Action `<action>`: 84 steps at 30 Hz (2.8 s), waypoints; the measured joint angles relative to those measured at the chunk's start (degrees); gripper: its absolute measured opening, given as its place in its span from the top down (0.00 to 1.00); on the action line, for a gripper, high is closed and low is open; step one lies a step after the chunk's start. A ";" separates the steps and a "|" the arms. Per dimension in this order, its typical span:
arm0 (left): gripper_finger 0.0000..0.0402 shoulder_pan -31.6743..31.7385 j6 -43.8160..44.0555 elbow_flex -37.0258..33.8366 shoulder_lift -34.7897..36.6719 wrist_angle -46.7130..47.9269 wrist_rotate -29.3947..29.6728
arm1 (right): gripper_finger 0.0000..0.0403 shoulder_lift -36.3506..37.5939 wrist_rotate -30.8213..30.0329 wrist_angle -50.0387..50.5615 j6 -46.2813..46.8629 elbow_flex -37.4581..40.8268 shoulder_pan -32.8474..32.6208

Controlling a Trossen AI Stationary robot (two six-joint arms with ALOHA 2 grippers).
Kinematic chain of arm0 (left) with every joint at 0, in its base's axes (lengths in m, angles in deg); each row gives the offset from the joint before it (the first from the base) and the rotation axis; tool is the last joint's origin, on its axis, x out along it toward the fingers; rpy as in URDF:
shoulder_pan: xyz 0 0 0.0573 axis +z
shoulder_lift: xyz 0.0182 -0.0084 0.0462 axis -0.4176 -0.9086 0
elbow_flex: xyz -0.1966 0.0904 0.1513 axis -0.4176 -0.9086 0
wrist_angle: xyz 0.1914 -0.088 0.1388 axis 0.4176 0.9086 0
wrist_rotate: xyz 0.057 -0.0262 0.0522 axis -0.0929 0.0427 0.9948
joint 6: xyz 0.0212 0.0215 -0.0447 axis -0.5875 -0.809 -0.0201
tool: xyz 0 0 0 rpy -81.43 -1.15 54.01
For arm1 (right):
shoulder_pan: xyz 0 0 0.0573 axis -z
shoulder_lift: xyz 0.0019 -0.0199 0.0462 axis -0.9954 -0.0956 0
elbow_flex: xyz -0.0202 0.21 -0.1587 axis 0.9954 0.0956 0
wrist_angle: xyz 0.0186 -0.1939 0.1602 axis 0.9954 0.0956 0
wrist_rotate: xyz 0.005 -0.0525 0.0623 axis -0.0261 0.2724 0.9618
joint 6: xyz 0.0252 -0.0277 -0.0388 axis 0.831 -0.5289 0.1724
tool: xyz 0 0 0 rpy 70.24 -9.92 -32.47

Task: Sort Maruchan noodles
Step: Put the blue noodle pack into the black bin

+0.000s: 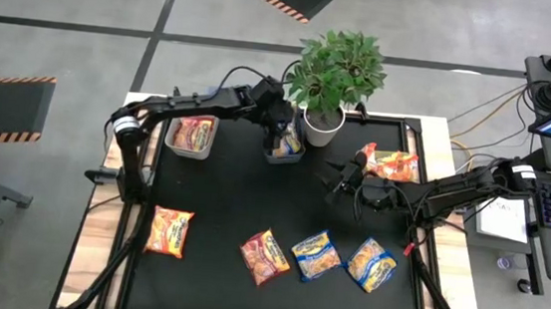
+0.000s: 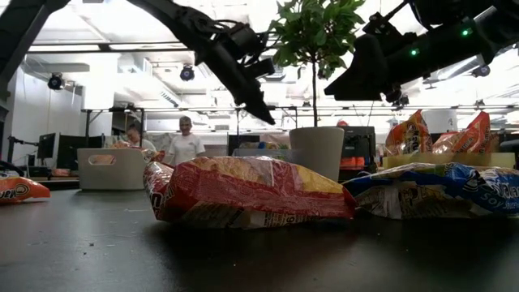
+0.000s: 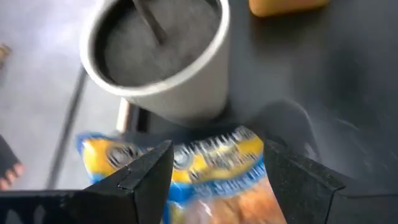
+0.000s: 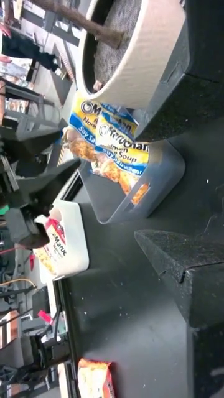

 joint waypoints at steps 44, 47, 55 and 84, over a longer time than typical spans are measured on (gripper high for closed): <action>0.99 -0.19 4.08 -21.11 -4.46 -33.47 2.15 | 0.88 0.04 1.60 -0.31 -1.87 0.02 -0.39; 1.00 -0.20 3.82 -20.35 -3.79 -33.30 2.16 | 0.88 0.04 1.59 -0.31 -1.87 0.03 -0.39; 1.00 0.62 2.59 -18.01 -3.44 -33.44 2.43 | 0.88 0.04 1.57 0.18 -1.87 0.04 -0.39; 1.00 -3.78 11.13 -20.91 11.18 -23.21 3.02 | 0.88 0.84 13.31 7.14 6.17 -5.03 -1.80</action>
